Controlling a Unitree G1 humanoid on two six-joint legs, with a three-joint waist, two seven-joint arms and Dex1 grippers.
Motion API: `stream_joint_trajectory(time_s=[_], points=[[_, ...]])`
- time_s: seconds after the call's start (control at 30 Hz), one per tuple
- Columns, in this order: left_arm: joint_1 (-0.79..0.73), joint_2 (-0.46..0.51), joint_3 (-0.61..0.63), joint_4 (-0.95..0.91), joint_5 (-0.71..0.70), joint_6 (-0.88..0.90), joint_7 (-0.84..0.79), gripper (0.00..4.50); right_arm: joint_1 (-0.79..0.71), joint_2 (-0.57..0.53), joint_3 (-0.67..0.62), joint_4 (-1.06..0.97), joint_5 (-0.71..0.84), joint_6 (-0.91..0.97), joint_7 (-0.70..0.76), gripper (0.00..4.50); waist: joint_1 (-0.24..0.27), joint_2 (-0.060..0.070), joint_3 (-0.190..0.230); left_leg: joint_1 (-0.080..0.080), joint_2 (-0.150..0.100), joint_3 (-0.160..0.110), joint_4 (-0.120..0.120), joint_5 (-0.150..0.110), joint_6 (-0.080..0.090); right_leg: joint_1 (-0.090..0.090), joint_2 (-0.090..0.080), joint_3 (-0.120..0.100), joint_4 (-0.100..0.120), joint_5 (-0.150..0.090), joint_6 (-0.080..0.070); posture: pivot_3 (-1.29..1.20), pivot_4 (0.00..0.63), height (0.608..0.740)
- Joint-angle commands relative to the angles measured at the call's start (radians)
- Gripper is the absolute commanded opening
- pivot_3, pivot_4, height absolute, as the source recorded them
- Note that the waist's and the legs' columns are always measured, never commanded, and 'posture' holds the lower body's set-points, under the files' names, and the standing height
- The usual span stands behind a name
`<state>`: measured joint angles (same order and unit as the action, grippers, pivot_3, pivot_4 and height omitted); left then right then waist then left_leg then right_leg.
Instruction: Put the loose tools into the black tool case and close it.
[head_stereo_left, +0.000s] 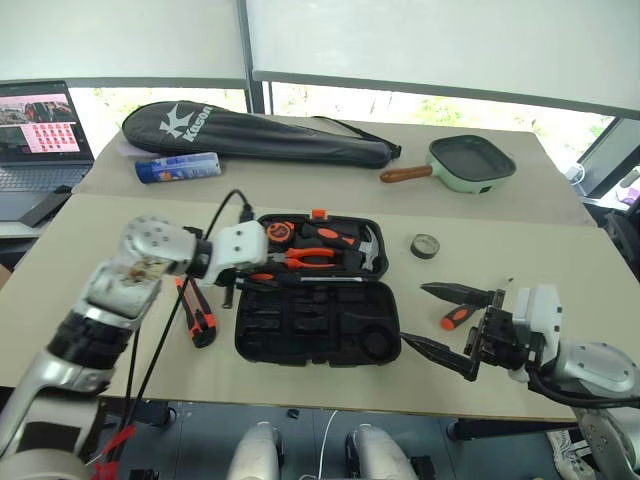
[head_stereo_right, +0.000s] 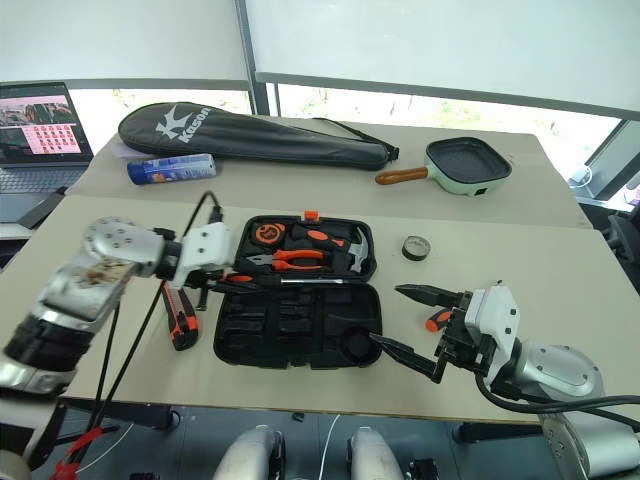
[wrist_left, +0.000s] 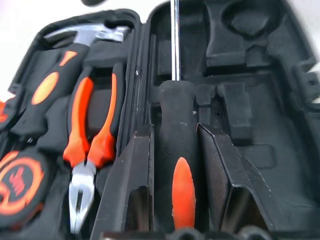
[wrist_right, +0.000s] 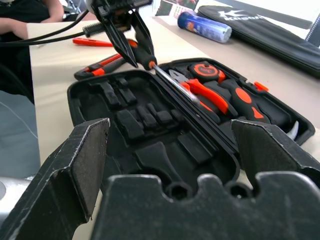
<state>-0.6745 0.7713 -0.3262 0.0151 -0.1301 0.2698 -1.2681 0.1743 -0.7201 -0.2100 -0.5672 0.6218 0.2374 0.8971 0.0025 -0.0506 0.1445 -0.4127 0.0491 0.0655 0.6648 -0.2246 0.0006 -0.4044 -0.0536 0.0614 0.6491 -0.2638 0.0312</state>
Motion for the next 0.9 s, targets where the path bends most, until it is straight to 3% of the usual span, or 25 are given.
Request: stream_joint_trajectory(time_s=[0.03,0.5,0.57,0.8,0.9], points=[[-0.061,-0.044,-0.041,0.074,0.083,-0.056,0.019,0.84,0.004,-0.023,-0.027,-0.041,0.001,0.027,-0.015,4.50,0.000,0.000,0.000,0.000,0.000,0.000,0.000,0.000,0.000,0.000,0.000,0.000,0.000,0.000,0.000,0.00,0.150,0.740],[-0.065,-0.134,-0.089,0.135,0.187,-0.044,0.038,0.84,-0.017,-0.070,-0.059,-0.018,0.002,0.098,-0.018,4.50,0.007,0.001,0.001,-0.003,0.000,-0.001,0.005,-0.001,0.002,0.000,-0.001,0.000,0.000,0.001,0.002,0.00,0.150,0.740],[-0.067,-0.138,-0.086,0.139,0.197,-0.046,0.047,1.85,-0.022,-0.066,-0.054,-0.022,0.003,0.104,-0.021,4.50,0.009,0.001,0.001,-0.003,0.000,-0.001,0.006,-0.001,0.002,0.001,-0.001,0.000,0.000,0.001,0.003,0.00,0.150,0.740],[-0.033,-0.177,0.033,0.058,0.026,-0.030,0.010,4.10,-0.015,-0.043,-0.051,-0.052,0.053,0.112,-0.001,4.50,0.009,0.003,0.002,-0.004,0.000,-0.002,0.012,-0.002,0.003,0.002,-0.001,0.000,0.001,0.002,0.004,0.00,0.150,0.740],[-0.018,-0.163,0.082,0.090,0.019,-0.077,0.044,4.10,0.009,-0.034,-0.058,-0.073,0.079,0.111,0.010,4.50,0.009,0.003,0.002,-0.004,0.000,-0.003,0.012,-0.002,0.003,0.002,0.000,0.000,0.001,0.002,0.004,0.00,0.150,0.740]])
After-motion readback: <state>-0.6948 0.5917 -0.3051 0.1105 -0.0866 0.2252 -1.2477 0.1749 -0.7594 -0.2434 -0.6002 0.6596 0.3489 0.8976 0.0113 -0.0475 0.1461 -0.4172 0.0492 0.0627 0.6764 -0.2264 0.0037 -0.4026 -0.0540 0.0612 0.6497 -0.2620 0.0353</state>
